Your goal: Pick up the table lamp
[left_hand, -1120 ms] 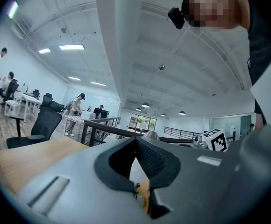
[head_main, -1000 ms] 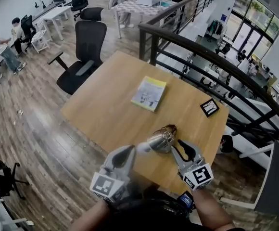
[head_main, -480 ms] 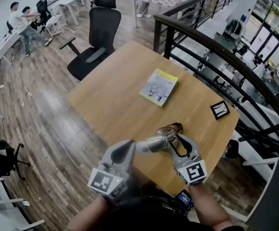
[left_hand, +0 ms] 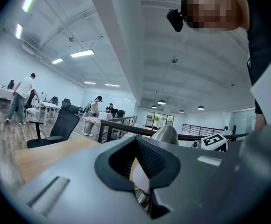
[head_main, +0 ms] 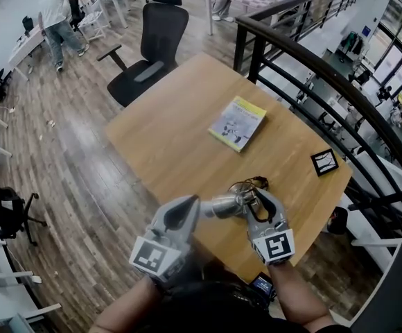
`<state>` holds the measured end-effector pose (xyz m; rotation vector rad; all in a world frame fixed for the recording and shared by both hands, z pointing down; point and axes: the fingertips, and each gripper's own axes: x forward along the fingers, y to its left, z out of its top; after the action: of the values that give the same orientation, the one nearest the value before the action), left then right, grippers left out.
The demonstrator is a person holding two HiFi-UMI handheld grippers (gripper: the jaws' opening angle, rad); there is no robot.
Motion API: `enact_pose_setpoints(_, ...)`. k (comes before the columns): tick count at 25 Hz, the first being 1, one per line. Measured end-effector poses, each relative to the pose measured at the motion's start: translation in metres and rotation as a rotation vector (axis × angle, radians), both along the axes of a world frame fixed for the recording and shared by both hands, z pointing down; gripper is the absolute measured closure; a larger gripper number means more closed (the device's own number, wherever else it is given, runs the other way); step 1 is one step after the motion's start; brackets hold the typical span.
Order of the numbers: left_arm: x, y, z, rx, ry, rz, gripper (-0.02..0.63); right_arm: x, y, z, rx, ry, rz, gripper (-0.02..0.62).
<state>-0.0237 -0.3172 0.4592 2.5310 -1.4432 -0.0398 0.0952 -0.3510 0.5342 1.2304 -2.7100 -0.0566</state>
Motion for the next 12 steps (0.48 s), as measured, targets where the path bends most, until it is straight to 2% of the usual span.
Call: enact_pose_setpoints(12, 0.0039, 0.0023, -0.0034, 0.015, -0.009, -0.013, 0.604, 0.0004, -0.0062, -0.0027, 0.025, 0.08, 0.095, 0.514)
